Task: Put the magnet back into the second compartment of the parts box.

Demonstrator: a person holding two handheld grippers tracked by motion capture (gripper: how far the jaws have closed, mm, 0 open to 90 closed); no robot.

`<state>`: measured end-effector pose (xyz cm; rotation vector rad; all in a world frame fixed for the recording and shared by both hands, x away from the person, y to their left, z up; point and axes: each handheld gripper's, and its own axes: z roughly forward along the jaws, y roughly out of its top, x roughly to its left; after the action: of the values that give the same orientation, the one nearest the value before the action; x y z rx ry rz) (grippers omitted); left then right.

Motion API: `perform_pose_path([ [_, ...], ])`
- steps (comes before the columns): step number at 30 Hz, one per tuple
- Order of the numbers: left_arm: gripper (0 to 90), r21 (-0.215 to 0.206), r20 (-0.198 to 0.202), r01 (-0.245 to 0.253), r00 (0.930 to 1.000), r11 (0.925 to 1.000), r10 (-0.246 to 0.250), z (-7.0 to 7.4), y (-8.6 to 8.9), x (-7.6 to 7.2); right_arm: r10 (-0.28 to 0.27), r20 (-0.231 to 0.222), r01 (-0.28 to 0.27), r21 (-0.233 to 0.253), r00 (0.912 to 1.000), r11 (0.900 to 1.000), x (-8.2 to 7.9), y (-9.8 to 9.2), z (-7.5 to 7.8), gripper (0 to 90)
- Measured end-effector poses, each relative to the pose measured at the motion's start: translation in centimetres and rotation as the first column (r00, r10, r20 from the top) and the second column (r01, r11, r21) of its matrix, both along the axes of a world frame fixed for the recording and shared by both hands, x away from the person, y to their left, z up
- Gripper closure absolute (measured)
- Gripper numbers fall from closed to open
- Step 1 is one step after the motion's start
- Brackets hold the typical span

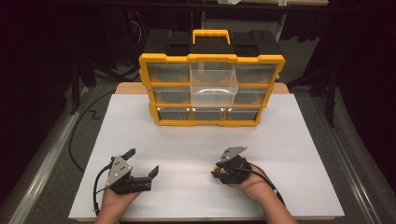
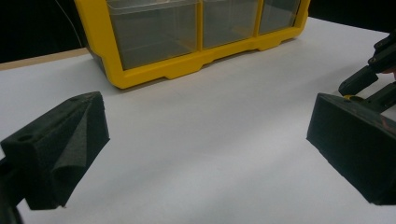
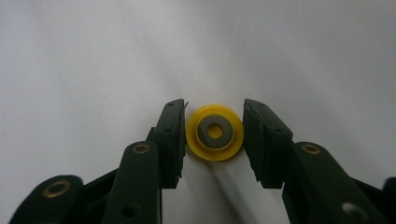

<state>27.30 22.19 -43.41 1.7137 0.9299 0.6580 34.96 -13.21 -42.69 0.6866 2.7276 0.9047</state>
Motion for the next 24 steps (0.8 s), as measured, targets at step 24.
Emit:
perform_pose_path([
  [24,0.2,0.002,0.001,0.007,1.0000,1.0000,-0.007,-0.1,-0.2,0.0,0.004,0.013,-0.005,0.055,0.9999,0.998,-0.1,-1.6,1.1,64.3],
])
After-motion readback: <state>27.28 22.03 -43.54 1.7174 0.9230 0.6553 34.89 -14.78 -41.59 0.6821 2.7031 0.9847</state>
